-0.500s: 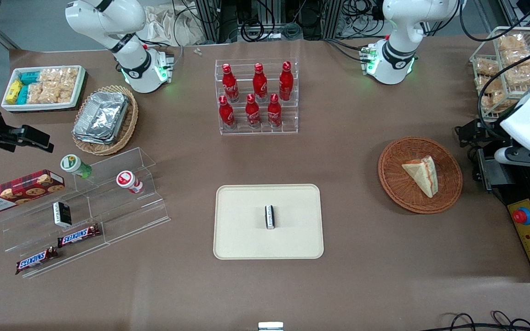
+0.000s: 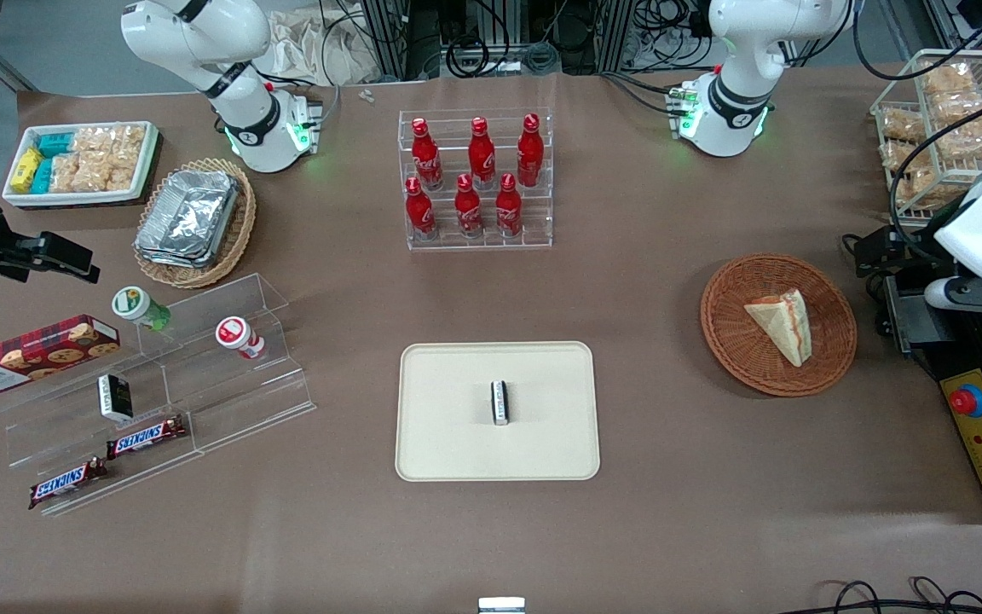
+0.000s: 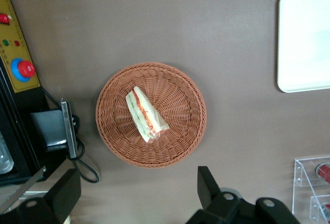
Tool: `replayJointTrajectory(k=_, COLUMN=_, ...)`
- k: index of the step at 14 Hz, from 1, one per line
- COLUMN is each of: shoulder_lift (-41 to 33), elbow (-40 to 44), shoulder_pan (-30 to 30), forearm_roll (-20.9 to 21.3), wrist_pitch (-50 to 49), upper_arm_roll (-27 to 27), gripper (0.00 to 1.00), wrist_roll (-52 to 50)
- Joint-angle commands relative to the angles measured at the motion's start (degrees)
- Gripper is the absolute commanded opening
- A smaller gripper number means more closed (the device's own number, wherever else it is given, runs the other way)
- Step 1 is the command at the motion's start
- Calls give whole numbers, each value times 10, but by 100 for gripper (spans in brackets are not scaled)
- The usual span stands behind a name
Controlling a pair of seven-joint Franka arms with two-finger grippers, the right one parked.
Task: Place sandwich from basket to tray
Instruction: 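Move the left gripper over the wrapped sandwich in the wicker basket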
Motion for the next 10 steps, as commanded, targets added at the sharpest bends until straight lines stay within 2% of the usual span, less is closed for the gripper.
replayJointTrajectory(k=1, shoulder_lift=2, elbow=-29, shoulder_pan=2, forearm_roll=8, wrist_pitch=1, upper_arm_roll=-2, gripper=100, wrist_roll=-101)
replayJointTrajectory(k=3, shoulder_lift=-22, elbow=-89, shoulder_pan=2, forearm_roll=8, wrist_pitch=43, upper_arm_roll=-2, gripper=98, wrist_roll=-120)
replayJointTrajectory(k=7, shoulder_lift=-102, elbow=-302, shoulder_pan=2, forearm_roll=8, wrist_pitch=226, upper_arm_roll=1, gripper=97, wrist_roll=-283)
replayJointTrajectory(k=10, shoulder_lift=-113, elbow=-398, shoulder_pan=3, forearm_roll=9, wrist_pitch=322, upper_arm_roll=2, gripper=97, wrist_roll=-335)
